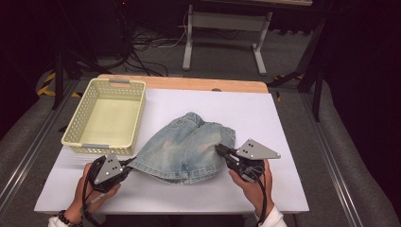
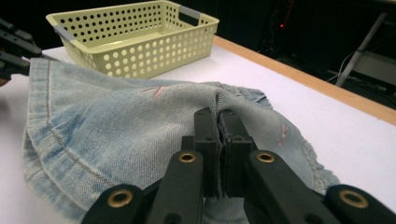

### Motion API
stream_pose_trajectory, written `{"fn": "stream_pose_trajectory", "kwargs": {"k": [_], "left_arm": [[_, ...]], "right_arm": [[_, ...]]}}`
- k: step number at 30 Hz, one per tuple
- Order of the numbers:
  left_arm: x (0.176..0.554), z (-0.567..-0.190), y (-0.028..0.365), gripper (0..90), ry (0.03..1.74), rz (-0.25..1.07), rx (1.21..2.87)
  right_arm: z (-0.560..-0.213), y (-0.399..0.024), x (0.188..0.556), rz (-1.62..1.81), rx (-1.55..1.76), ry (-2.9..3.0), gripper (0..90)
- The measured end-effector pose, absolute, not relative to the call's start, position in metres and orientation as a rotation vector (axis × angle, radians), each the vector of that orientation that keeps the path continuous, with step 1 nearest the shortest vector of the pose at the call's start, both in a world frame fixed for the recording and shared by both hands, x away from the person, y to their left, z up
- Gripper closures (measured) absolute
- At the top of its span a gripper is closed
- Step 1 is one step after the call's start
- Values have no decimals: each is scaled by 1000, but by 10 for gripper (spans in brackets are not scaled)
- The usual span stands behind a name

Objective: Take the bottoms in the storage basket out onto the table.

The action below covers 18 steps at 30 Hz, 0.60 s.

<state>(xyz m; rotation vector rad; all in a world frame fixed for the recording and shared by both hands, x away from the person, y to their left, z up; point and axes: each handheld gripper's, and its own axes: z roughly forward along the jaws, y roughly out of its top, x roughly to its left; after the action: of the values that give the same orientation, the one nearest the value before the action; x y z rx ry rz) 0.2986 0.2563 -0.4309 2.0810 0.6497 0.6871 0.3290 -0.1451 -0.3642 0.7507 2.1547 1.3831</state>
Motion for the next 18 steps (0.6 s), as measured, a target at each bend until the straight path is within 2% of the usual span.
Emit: {"fn": "stream_pose_trajectory", "kwargs": {"k": [2,4,10,18], "left_arm": [[299,-431,259,864,656,698,2087],[301,-432,263,864,671,693,2080],[303,-435,275,865,710,690,2083],[303,-440,276,865,718,664,2108]], "right_arm": [[-367,-144,330,1382,748,2162,871],[-369,-144,331,1377,763,2167,817],[-379,-148,340,1325,841,2176,738],[-420,-163,371,1095,1040,2188,608]]}}
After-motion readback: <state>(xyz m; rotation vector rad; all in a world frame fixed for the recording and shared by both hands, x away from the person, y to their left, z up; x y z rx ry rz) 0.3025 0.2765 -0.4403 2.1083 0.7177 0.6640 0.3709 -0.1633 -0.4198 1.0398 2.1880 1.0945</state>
